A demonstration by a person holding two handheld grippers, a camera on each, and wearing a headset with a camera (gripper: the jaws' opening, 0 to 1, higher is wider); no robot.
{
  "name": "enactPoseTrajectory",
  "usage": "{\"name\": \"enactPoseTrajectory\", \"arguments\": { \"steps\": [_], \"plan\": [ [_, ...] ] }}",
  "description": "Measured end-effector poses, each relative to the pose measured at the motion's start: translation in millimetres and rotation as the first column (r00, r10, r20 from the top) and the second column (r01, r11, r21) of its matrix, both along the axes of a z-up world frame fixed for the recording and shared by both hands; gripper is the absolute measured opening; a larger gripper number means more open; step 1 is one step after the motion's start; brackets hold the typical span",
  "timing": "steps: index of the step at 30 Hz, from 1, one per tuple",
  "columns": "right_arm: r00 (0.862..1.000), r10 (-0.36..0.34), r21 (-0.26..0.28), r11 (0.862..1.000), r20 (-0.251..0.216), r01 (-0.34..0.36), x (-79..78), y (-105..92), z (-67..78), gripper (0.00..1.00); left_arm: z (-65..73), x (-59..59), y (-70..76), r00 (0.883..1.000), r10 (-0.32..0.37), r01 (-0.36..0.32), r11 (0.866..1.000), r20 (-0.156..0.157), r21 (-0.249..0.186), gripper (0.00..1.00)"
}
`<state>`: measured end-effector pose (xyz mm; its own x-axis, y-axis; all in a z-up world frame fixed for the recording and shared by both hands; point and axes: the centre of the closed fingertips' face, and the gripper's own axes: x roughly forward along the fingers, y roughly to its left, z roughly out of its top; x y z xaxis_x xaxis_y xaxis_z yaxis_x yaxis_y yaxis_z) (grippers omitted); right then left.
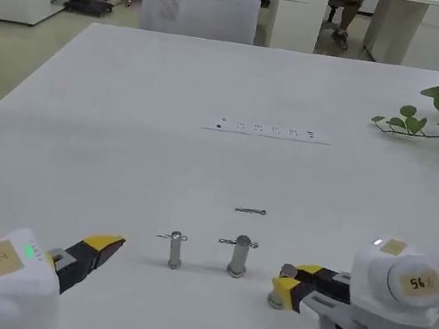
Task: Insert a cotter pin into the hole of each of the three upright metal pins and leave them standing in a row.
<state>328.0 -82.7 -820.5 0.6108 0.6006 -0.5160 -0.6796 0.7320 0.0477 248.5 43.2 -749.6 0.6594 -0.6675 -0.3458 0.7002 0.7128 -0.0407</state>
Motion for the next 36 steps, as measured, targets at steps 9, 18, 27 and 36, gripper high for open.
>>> {"name": "enactPoseTrajectory", "arguments": {
  "steps": [9, 18, 27, 36],
  "plan": [
    [1.000, 0.004, 0.010, 1.000, 0.021, -0.005, -3.3, 0.5, -0.5, 0.14, -1.0, -2.4, 1.0, 1.000, -0.002, 0.002, 1.000, -0.003, 0.007, 0.90],
    [1.000, 0.000, 0.036, 0.999, 0.002, 0.000, -5.6, 0.8, -3.8, 0.17, -2.1, -3.7, 2.5, 1.000, 0.005, -0.005, 1.000, -0.006, 0.011, 0.90],
    [1.000, -0.016, 0.065, 0.998, -0.019, 0.017, -4.3, -3.6, 3.6, 0.27, -3.2, -2.3, 2.8, 1.000, 0.014, -0.014, 1.000, -0.010, 0.007, 0.91],
    [0.996, -0.028, 0.112, 0.993, -0.090, 0.038, -2.1, -10.1, 16.6, 0.36, -3.7, 0.4, 3.3, 1.000, 0.019, -0.019, 1.000, -0.015, 0.005, 0.94]
  ]
}}
